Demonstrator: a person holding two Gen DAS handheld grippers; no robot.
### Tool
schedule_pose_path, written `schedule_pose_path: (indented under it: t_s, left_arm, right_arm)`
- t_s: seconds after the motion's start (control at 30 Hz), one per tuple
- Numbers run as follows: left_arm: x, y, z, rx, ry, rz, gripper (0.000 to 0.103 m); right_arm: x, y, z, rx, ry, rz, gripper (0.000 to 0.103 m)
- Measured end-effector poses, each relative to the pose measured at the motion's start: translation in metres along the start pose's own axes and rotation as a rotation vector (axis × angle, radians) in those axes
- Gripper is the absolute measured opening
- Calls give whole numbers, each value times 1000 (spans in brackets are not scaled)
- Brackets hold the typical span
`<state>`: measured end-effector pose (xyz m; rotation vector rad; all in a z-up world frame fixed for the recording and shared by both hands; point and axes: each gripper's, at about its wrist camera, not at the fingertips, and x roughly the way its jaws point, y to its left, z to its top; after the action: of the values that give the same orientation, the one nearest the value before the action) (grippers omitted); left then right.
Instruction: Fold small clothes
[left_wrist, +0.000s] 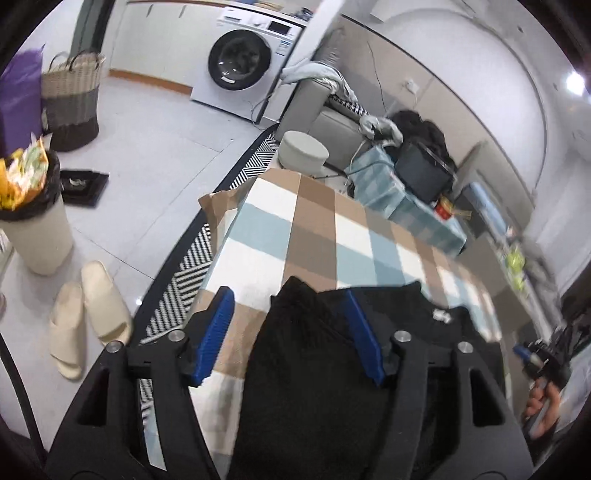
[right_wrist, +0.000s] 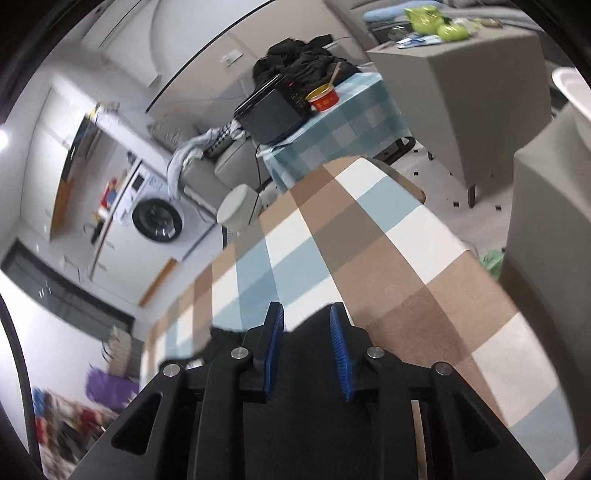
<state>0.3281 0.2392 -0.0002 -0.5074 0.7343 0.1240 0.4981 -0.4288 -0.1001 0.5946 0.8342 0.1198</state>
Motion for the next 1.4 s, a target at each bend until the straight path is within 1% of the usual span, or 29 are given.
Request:
schedule_pose_path:
  t_s: [0.03,0.1,0.17,0.23,0.3,0.37,0.4,0.43,0.47,0.5,0.53,0.57,0.6,0.63,0.67,0.7,0.83,0.97,1.0,1.07,1.13,1.17,1.2,1.23,1.27,1.3,1.33,1.37,1.4]
  left_arm:
    - [1,-1,-2,19,6,9,63]
    - [6,-5,-8,71,31,36,63]
    - [16,-12,-14,128,66,64,63]
    - [27,-19,-20,179,88,73,63]
    - [38,-25,-24,219,110,82,63]
    - [47,-28,-26,242,117,95,50]
    - [51,-30,-27,252,119,98,29]
    - [54,-31,-27,268,122,101,13]
    - [54,-31,-28,274,114,105,10]
    - [51,-30,-27,275,90,101,5]
    - [48,-29,-26,274,73,93,5]
    - [45,-29,-25,275,59,90,4]
    - [38,-28,-24,274,29,82,4]
    - [29,-28,-21,271,5,78,4]
    - [22,-27,-20,267,-19,77,4]
    - [14,-26,-17,258,-55,70,4]
    - [-10,-21,-8,212,-125,34,3]
    - [-17,-19,-1,189,-159,38,3]
    - [-16,-19,0,186,-160,42,3]
    - [-9,-16,2,165,-157,67,3]
    - [6,-11,1,137,-125,97,4]
    - [12,-10,0,129,-101,119,4]
    - [18,-8,-1,123,-77,146,4]
    - [22,-6,-4,120,-51,158,4]
    - [24,-4,-7,118,-23,152,6]
    - [25,-2,-9,116,-4,144,10]
    - [22,0,-13,116,17,130,17]
    - [19,2,-16,118,26,131,22]
    - [14,3,-20,123,34,138,34]
  right_arm:
    - [0,1,-1,-22,7,-13,39]
    - [-1,3,-8,-92,30,-43,44]
    - [1,5,-13,-151,63,-52,45]
    - [7,8,-17,-194,97,-44,55]
    - [16,13,-21,-235,118,-36,56]
    - [26,18,-23,-267,137,-48,56]
    - [30,20,-24,-280,138,-52,56]
    - [34,21,-24,-294,132,-54,56]
    - [38,23,-24,-309,121,-58,55]
    - [41,24,-25,-321,110,-76,53]
    - [42,24,-24,-327,102,-83,41]
    - [43,23,-24,-332,91,-89,37]
    - [41,22,-24,-334,72,-85,28]
    - [35,22,-24,-343,42,-70,14]
    - [29,22,-24,-358,18,-52,6]
    - [22,24,-25,-381,-10,-27,4]
    - [1,35,-26,-436,-85,-9,3]
    - [-15,42,-15,-408,-182,-5,3]
    - [-17,43,-11,-394,-210,-18,3]
    - [-13,45,-5,-377,-224,-41,2]
    - [-2,48,-1,-366,-232,-115,2]
    - [5,48,0,-364,-216,-160,3]
    - [12,45,2,-351,-167,-181,8]
    - [20,41,3,-321,-94,-170,17]
    - [20,36,1,-311,-77,-152,20]
    - [18,35,-4,-320,-66,-154,25]
    - [16,34,-9,-334,-41,-166,32]
    - [14,32,-12,-337,-18,-155,34]
    - [9,29,-17,-336,7,-128,35]
